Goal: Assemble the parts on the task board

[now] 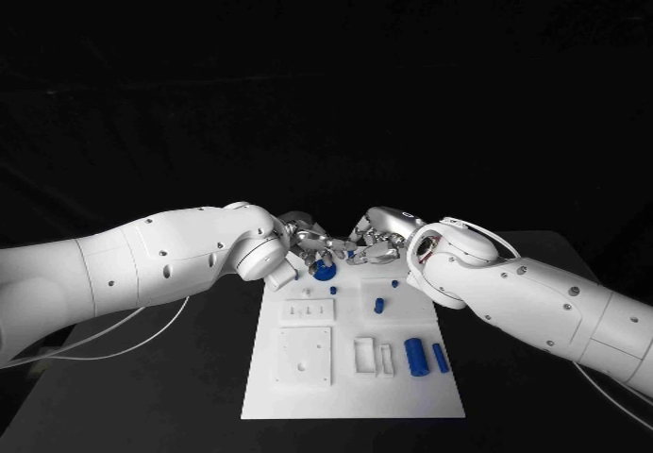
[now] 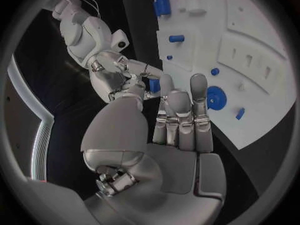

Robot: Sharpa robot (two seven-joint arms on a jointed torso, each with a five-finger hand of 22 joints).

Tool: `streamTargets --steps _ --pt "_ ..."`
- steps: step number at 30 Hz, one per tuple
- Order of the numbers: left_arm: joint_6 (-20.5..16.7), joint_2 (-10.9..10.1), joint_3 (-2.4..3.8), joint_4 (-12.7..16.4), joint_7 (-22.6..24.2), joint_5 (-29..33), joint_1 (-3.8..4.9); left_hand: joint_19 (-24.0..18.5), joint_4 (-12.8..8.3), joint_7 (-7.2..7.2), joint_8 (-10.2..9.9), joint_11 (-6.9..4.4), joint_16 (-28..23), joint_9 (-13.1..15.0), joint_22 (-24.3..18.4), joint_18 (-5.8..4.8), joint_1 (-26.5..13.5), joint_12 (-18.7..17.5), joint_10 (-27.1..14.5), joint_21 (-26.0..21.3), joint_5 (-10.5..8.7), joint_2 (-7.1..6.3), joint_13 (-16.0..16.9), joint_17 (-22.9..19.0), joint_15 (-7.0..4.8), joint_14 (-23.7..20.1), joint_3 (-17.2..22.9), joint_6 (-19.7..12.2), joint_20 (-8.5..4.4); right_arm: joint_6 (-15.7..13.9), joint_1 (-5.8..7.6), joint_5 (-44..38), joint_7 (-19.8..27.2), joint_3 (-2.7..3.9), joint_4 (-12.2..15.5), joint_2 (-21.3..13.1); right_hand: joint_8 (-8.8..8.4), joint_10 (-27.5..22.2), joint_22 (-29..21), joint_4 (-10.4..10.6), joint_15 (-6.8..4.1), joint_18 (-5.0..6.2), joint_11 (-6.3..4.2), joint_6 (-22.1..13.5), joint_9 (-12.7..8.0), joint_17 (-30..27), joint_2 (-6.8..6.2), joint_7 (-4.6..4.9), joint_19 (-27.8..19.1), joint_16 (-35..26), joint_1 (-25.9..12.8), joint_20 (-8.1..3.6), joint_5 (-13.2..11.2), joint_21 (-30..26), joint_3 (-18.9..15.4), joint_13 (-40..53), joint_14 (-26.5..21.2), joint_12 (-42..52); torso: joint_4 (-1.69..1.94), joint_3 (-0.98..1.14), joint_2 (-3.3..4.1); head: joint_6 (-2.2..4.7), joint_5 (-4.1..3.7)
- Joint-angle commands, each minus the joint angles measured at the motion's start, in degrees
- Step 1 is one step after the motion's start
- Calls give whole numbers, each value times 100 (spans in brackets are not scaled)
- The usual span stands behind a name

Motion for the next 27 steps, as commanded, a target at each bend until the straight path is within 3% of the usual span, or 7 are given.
streamTargets --steps 1,14,20,22,25,27 --pt "70 40 3 6 -234 -155 11 20 1 -4 -17 2 -28 -17 8 -94 20 2 -23 -25 -33 -20 -9 -8 26 -13 -18 -42 15 130 2 -104 -49 -5 17 26 22 -8 609 30 -20 -17 -25 108 49 7 -50 -67 355 -33 -17 -41 -22 -7 -8 186 16 -30 2 -4 0 8 -4" --pt "23 95 3 0 -240 -161 10 31 -97 -11 -16 -4 -13 -70 43 -99 58 4 -15 -54 2 120 -12 -12 22 -10 -19 -13 11 231 1 -181 -80 -65 -8 96 22 -8 609 58 -21 -17 -28 115 50 8 -52 -70 354 -42 -7 -41 -20 -4 -12 188 16 -31 6 -3 7 -4 -4" --pt "40 111 3 24 -239 -156 10 40 -322 -23 -16 -13 -8 -97 87 -106 152 2 -14 -83 83 341 -13 -17 14 -12 -67 -2 4 252 1 -259 -101 -95 -24 123 22 -9 612 60 -21 -18 -30 118 51 9 -50 -71 355 -42 -5 -41 -20 6 -12 188 16 -32 4 -1 11 -19 -2" --pt "59 117 3 34 -245 -155 10 40 -465 -34 -17 -17 -5 -106 98 -109 245 0 -21 -90 178 468 -13 -17 10 -12 -87 3 0 255 1 -268 -105 -100 -26 129 22 -9 612 60 -21 -18 -30 118 51 9 -50 -71 355 -42 -5 -41 -20 6 -12 188 16 -32 0 -1 11 -25 -1" --pt "92 123 3 47 -262 -155 10 37 -706 -61 -18 -34 -6 -136 112 -118 480 -10 -32 -102 548 692 -17 -17 -1 -17 -68 3 -9 256 0 -278 -108 -105 -31 137 21 -14 609 69 -21 -17 -32 122 52 3 -51 -73 355 -51 -9 -42 -23 -3 -14 184 14 -41 -3 0 12 -30 1" --pt "102 126 3 50 -269 -156 10 35 -801 -71 -18 -35 -7 -148 117 -121 587 -19 -37 -106 693 758 -22 -18 -4 -17 -44 -2 -13 255 0 -280 -108 -106 -31 139 21 -14 609 69 -21 -17 -32 122 52 3 -51 -73 355 -51 -9 -42 -23 -3 -14 184 14 -41 -2 1 10 -30 0"
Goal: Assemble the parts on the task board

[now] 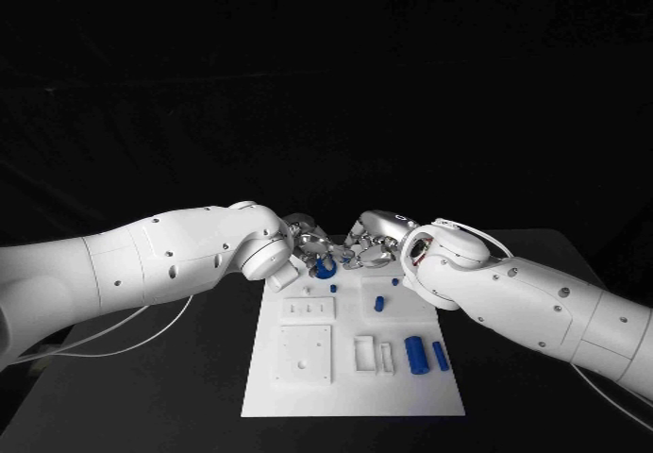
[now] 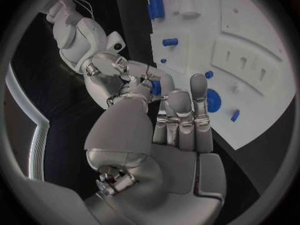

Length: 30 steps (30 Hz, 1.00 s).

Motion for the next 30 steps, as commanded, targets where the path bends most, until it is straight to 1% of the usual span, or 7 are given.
streamTargets --steps 1,3,5,10,16,27,30 --pt "112 40 15 44 38 -6 14 35 -180 -34 4 -18 -11 -19 15 -75 182 -30 -14 -20 245 122 -13 -8 -8 -18 32 -9 -16 121 -7 -101 -6 -9 9 25 13 -16 609 30 -29 -17 -33 101 48 4 -27 -64 355 -30 14 -42 -22 -3 -6 183 7 -20 -4 2 -2 1 0" --pt "128 47 15 36 25 -11 14 36 -278 -40 6 -22 -9 -26 26 -76 247 -44 -10 -21 354 177 -22 -6 -10 -14 52 -13 -18 119 -7 -101 -6 -10 12 27 13 -16 609 30 -29 -17 -33 101 48 4 -27 -64 355 -30 14 -42 -22 -3 -6 183 7 -20 -2 5 -2 -2 -4" --pt "138 59 15 20 12 -14 13 38 -357 -45 5 -24 -6 -37 52 -76 189 -59 0 -25 371 221 -34 -4 -9 -11 10 -11 -19 121 -7 -100 -6 -10 17 29 14 -19 608 42 -30 -17 -36 104 49 3 -27 -68 354 -36 8 -42 -17 -4 -11 179 5 -27 -2 6 -2 -1 -3" --pt "138 81 14 -11 6 -17 11 34 -413 -44 7 -26 1 -35 67 -78 210 -69 13 -36 517 296 -41 1 -12 -11 62 -14 -20 144 -7 -98 -10 -11 16 33 15 -16 611 44 -30 -18 -39 108 50 3 -28 -70 356 -38 10 -42 -13 9 -12 181 6 -24 -11 4 -3 -1 -4" --pt "110 87 14 -10 28 18 9 29 -555 -27 22 -20 20 77 101 -78 220 -114 64 -38 988 438 -77 16 -15 -6 317 21 -24 166 -7 -98 -22 -14 -10 39 15 -16 611 44 -30 -18 -39 108 50 3 -28 -70 356 -38 10 -42 -13 9 -12 181 6 -24 -5 8 0 -10 -9" --pt "93 80 14 13 21 279 4 49 -916 -84 12 -49 69 395 212 -100 -239 -401 377 -33 1570 354 -160 93 -49 41 909 289 -59 121 -9 -95 -35 -24 -46 41 12 -29 607 74 -32 -15 -43 100 48 5 -32 -71 356 -50 0 -44 4 1 -26 170 5 -47 -4 11 -3 -32 -11" --pt "81 80 14 18 14 353 2 47 -970 -104 14 -61 99 459 243 -103 -341 -447 436 -32 1643 351 -146 117 -53 40 979 350 -64 103 -10 -86 -31 -25 -49 46 11 -45 605 88 -31 -13 -40 85 45 3 -41 -69 355 -55 -12 -44 4 -5 -35 153 5 -74 -7 11 -3 -33 -19"
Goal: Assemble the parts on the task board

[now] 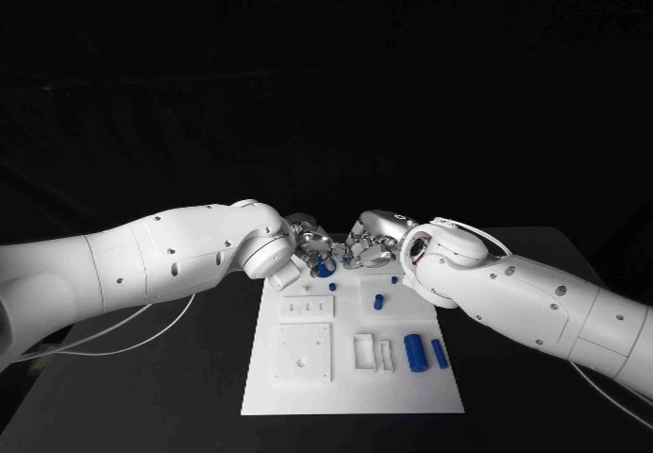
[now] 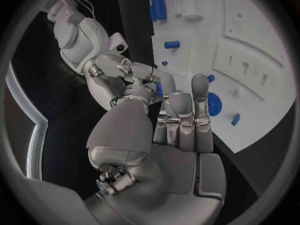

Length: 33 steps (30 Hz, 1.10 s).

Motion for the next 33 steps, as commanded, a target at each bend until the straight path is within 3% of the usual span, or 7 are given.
streamTargets --steps 1,5,21,24,27,31,33 --pt "33 25 12 41 73 259 5 15 -591 -213 37 -11 24 669 26 -56 -99 -53 86 -11 78 -22 21 14 -39 5 620 260 -34 43 -8 -21 40 -7 10 24 31 -39 605 53 -31 -12 -28 49 3 -3 9 -38 355 -25 -5 -43 6 -3 -9 141 4 -53 -6 0 1 -4 -8" --pt "20 30 12 48 60 342 1 18 -690 -231 38 -18 56 752 70 -60 -213 -105 150 -10 244 -37 44 35 -46 1 693 319 -41 6 -10 9 50 -10 1 29 27 -66 596 114 -21 2 -9 -77 -19 -13 -41 -10 353 -46 -34 -37 36 -30 -72 109 5 -100 -8 0 1 6 -12" --pt "9 15 12 29 44 290 -2 17 -872 -242 37 -17 86 832 138 -54 -281 -165 223 -17 429 -79 67 52 -51 -1 756 382 -43 -170 -19 150 132 -19 30 -52 27 -230 551 327 50 67 83 -653 -49 -95 -170 150 346 -184 -25 37 46 -157 -347 -87 -7 -346 -2 -1 8 11 -20" --pt "-15 2 12 27 51 252 -2 17 -910 -247 37 -18 96 838 152 -53 -292 -182 253 -16 494 -99 61 56 -54 1 765 407 -45 -272 -27 207 169 -19 51 -100 35 -345 522 360 97 92 151 -1063 -54 -147 -214 262 340 -256 -11 78 38 -236 -482 -264 -17 -567 -7 -2 5 12 -17" --pt "-43 -20 12 23 56 203 -2 18 -954 -256 36 -21 112 842 169 -54 -311 -199 301 -15 579 -130 53 62 -57 2 770 448 -46 -407 -44 267 213 -19 84 -176 36 -495 480 460 137 131 207 -1484 -66 -233 -233 333 329 -374 34 123 -67 -364 -864 -462 -50 -770 -6 -2 5 6 -16" --pt "-74 -59 11 19 53 110 -2 19 -997 -268 37 -27 132 842 184 -53 -331 -213 353 -17 637 -166 44 69 -59 4 768 493 -47 -513 -84 328 235 -19 166 -323 0 -579 457 736 166 161 247 -2228 -100 -266 -265 381 331 -418 179 158 -99 -446 -1306 -614 -60 -780 -5 0 4 5 -3" --pt "-82 -85 11 22 46 58 -3 19 -1016 -272 36 -28 142 842 191 -52 -338 -212 367 -18 653 -179 39 71 -60 4 764 512 -46 -540 -101 355 240 -19 201 -400 -5 -607 451 880 172 170 255 -2345 -104 -275 -316 392 332 -431 251 167 -98 -474 -1365 -660 -68 -778 -5 0 0 10 1"
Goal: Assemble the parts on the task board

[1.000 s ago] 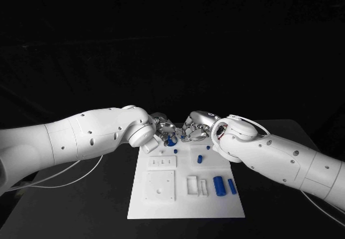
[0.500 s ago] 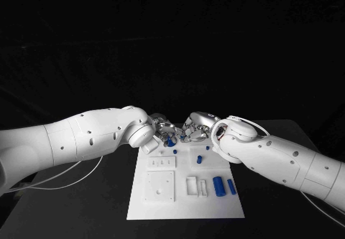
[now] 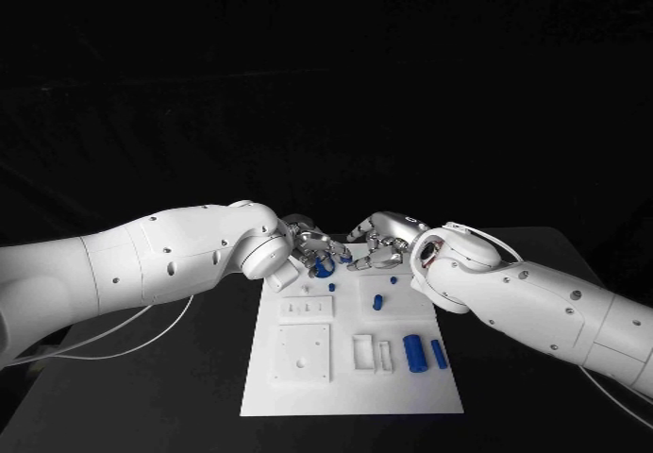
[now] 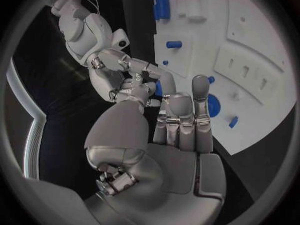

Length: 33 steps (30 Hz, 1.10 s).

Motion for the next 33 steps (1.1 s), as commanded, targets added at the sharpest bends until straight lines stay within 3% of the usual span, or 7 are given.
streamTargets --steps 1,9,15,17,22,27,33 --pt "-38 -39 4 15 62 -167 1 -2 -554 -317 13 -21 24 841 9 -15 33 -13 234 -19 34 7 -10 10 -40 -18 522 376 -26 -245 -32 141 115 2 76 -140 -53 -65 448 254 45 78 1 -136 -11 -15 -48 16 352 -41 150 51 6 -43 -93 -93 2 -4 -5 3 -7 -12 16" --pt "-44 -156 0 53 -29 -391 -13 6 -608 -329 10 -24 74 856 45 -7 -5 63 245 -18 136 -1 -20 29 -41 -27 527 419 -22 -237 -80 303 209 6 343 -628 -51 -119 427 359 42 85 -3 -129 -11 -62 -86 14 347 -112 290 50 136 -136 -103 -227 -16 -15 6 -1 -20 -70 55" --pt "-33 -330 -14 144 -133 -620 -36 2 -609 -342 12 -24 101 888 64 -9 -32 127 257 -27 104 3 -31 37 -39 -27 505 464 -16 -469 -111 855 625 61 480 -1009 -15 -187 381 14 10 83 -55 822 35 -170 135 -49 332 -275 162 26 508 -315 6 -405 -43 -172 -45 4 -48 -117 116" --pt "-25 -389 -38 186 -173 -724 -43 6 -610 -344 13 -25 107 892 69 -8 -31 135 259 -25 109 4 -34 38 -40 -26 503 469 -16 -639 -116 1181 828 111 477 -1094 -8 -274 270 -66 -4 96 -94 1037 48 -319 205 -92 304 -496 81 18 648 -636 65 -712 -81 -479 -60 5 -64 -140 141" --pt "-30 -508 -113 306 -303 -1011 -64 10 -606 -358 14 -28 142 922 88 -7 -42 213 266 -27 101 2 -43 49 -37 -24 486 511 -9 -1034 -118 2540 1449 357 339 -1223 -10 -761 -776 -209 41 195 -84 1151 45 -724 383 -99 -31 -1310 -103 59 855 -3096 156 -1720 -386 -1447 -59 4 -105 -211 153" --pt "-93 -576 -139 398 -436 -1243 -118 10 -590 -369 11 -34 171 947 108 -4 -52 274 267 -32 81 4 -59 54 -28 -24 472 541 4 -1134 -37 4006 1898 644 4 -1211 9 -682 -2091 -511 193 58 -31 1177 50 -1558 476 -58 -114 -2114 -238 196 963 -4303 328 -3564 -814 -2602 -25 -9 -145 -285 161" --pt "-209 -582 -147 381 -489 -1314 -237 16 -535 -384 13 -37 198 975 125 0 -61 336 271 -40 14 16 -71 57 -21 -25 448 579 17 -1056 124 5045 2086 731 -396 -1082 -6 -224 -3400 -652 506 105 216 1112 41 -2837 567 32 -972 -3243 -327 531 940 -4524 603 -5949 -1292 -4715 -3 -14 -188 -364 161"
